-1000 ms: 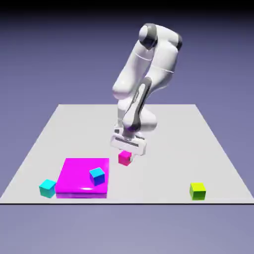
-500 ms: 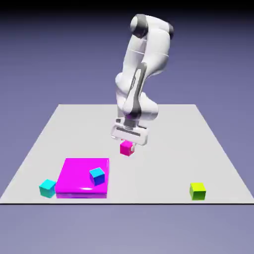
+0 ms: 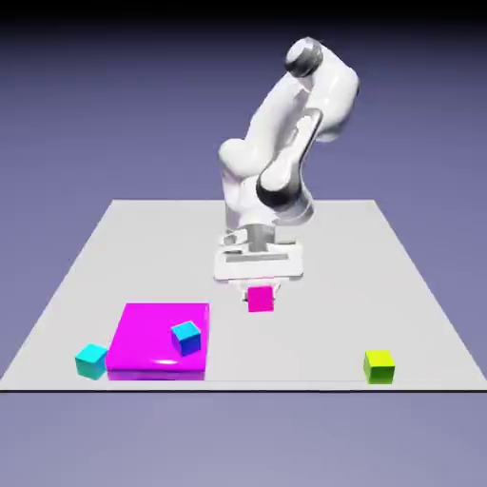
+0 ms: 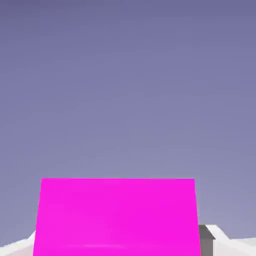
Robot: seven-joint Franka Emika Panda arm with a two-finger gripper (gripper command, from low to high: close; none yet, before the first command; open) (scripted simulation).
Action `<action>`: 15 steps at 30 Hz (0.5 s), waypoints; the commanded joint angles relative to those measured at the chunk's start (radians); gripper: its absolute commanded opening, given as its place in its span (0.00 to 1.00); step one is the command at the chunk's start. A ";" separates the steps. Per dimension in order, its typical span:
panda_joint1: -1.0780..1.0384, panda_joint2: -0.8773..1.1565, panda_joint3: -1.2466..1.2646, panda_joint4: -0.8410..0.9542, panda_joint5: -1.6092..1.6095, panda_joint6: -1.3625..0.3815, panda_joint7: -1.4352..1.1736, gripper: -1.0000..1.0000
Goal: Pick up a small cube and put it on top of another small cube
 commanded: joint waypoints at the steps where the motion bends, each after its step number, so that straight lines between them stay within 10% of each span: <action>1: -0.004 -0.033 -0.002 0.018 -0.025 -0.043 0.004 0.00; 15: -0.059 -0.487 -0.035 0.263 -0.372 -0.651 0.057 0.00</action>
